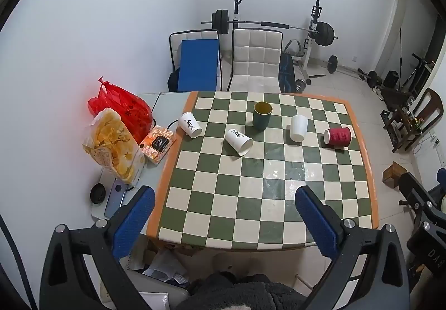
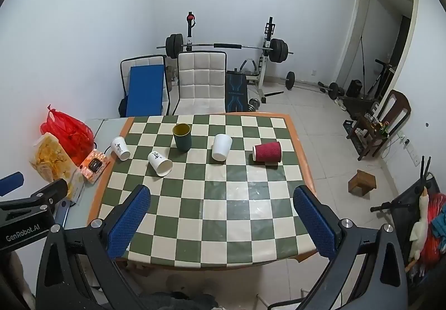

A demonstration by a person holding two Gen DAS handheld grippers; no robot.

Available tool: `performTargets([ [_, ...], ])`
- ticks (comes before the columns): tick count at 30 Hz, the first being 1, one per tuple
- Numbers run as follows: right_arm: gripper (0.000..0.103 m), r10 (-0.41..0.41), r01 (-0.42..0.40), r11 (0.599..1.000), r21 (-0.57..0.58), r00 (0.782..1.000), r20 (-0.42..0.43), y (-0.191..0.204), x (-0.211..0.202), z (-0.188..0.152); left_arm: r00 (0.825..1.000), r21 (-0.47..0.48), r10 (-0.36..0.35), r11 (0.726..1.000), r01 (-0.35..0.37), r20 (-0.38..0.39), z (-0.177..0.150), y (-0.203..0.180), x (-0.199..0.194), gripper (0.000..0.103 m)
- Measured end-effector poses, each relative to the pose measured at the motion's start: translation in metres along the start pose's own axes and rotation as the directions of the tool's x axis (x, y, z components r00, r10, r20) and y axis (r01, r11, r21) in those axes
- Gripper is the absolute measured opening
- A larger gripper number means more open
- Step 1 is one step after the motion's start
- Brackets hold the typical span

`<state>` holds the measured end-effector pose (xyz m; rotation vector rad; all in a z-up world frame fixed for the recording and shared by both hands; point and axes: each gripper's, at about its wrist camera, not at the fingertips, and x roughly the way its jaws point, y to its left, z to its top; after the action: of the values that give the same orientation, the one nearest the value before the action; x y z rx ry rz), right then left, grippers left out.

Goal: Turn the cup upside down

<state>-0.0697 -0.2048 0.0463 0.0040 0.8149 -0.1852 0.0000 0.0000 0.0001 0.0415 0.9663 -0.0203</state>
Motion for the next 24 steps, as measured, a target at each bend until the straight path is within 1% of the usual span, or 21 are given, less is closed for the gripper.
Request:
performTargets([
  [8, 0.103, 0.018, -0.018, 1.000, 0.006, 1.000, -0.001, -0.003, 0.001, 0.001, 1.000, 0.000, 0.004, 1.000, -0.004, 0.011, 0.000, -0.001, 0.000, 0.103],
  [11, 0.103, 0.007, -0.007, 1.000, 0.004, 1.000, 0.007, 0.000, 0.000, 0.000, 1.000, 0.000, 0.003, 1.000, -0.003, 0.010, 0.001, -0.003, 0.002, 0.103],
  [14, 0.103, 0.014, -0.014, 1.000, 0.010, 1.000, 0.004, 0.000, 0.000, 0.001, 1.000, 0.002, 0.001, 1.000, -0.001, 0.009, 0.003, -0.006, 0.005, 0.103],
  [16, 0.103, 0.012, -0.012, 1.000, 0.012, 1.000, 0.005, -0.001, 0.000, 0.002, 1.000, 0.000, 0.003, 1.000, -0.003, 0.020, 0.000, -0.002, 0.000, 0.103],
  [17, 0.103, 0.011, -0.011, 1.000, 0.009, 1.000, 0.007, 0.000, 0.000, 0.001, 1.000, 0.001, 0.003, 1.000, -0.003, 0.020, 0.005, -0.004, -0.002, 0.103],
  [21, 0.103, 0.007, -0.007, 1.000, 0.005, 1.000, 0.009, 0.000, 0.000, 0.000, 1.000, -0.001, 0.001, 1.000, -0.001, 0.022, 0.005, -0.004, -0.006, 0.103],
  [23, 0.103, 0.009, -0.009, 1.000, 0.007, 1.000, 0.011, 0.001, -0.001, 0.000, 1.000, -0.001, 0.000, 1.000, 0.000, 0.023, 0.013, -0.011, -0.017, 0.103],
  [24, 0.103, 0.008, -0.008, 1.000, 0.007, 1.000, 0.011, 0.004, -0.004, 0.004, 1.000, -0.002, -0.003, 1.000, 0.003, 0.023, 0.013, -0.011, -0.017, 0.103],
])
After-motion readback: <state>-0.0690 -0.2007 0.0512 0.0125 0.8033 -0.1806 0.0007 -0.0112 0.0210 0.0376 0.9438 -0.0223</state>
